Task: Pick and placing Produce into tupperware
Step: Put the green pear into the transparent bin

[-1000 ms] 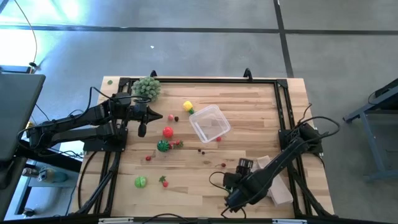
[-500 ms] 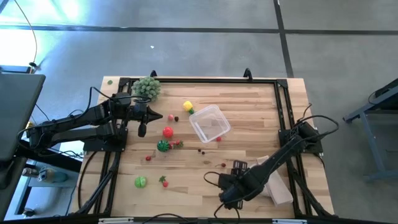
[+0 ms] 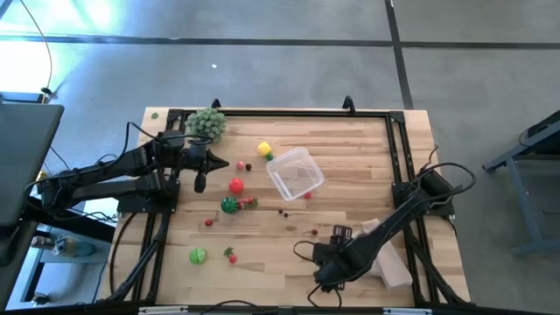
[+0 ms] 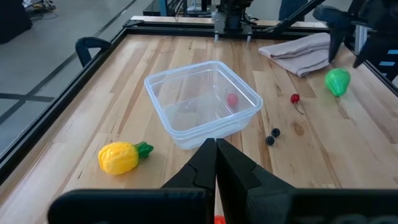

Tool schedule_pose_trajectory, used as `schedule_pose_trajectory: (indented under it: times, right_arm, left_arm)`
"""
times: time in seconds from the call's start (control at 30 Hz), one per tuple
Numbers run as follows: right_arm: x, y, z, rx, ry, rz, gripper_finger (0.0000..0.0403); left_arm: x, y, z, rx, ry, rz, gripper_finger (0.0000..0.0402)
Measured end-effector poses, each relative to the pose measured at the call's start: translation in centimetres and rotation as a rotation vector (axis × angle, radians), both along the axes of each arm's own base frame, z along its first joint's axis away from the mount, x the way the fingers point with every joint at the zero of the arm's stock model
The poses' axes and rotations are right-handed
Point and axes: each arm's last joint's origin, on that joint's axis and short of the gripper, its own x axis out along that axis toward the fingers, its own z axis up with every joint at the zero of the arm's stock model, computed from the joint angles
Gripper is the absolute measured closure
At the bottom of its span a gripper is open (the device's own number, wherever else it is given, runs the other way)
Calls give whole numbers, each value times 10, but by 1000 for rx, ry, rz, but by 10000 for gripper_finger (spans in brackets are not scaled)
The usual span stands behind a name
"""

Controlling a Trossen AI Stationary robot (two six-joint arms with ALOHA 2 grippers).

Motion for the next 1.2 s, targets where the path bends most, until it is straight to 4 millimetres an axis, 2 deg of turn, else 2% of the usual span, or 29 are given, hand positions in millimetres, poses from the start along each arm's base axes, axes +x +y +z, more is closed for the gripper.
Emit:
schedule_pose_trajectory:
  times: [0.13, 0.33, 0.73, 1.2]
  right_arm:
    - [-1, 2, -4, 22, 16, 3, 178]
    - [-2, 1, -24, 70, 14, 2, 178]
    - [-7, 0, -42, 149, 37, -36, 178]
    - [-5, -3, -46, 171, 41, -73, 178]
  left_arm:
    - [0, 0, 0, 0, 0, 0, 401]
    - [0, 0, 0, 0, 0, 0, 401]
    - [0, 0, 0, 0, 0, 0, 401]
    - [0, 0, 0, 0, 0, 0, 401]
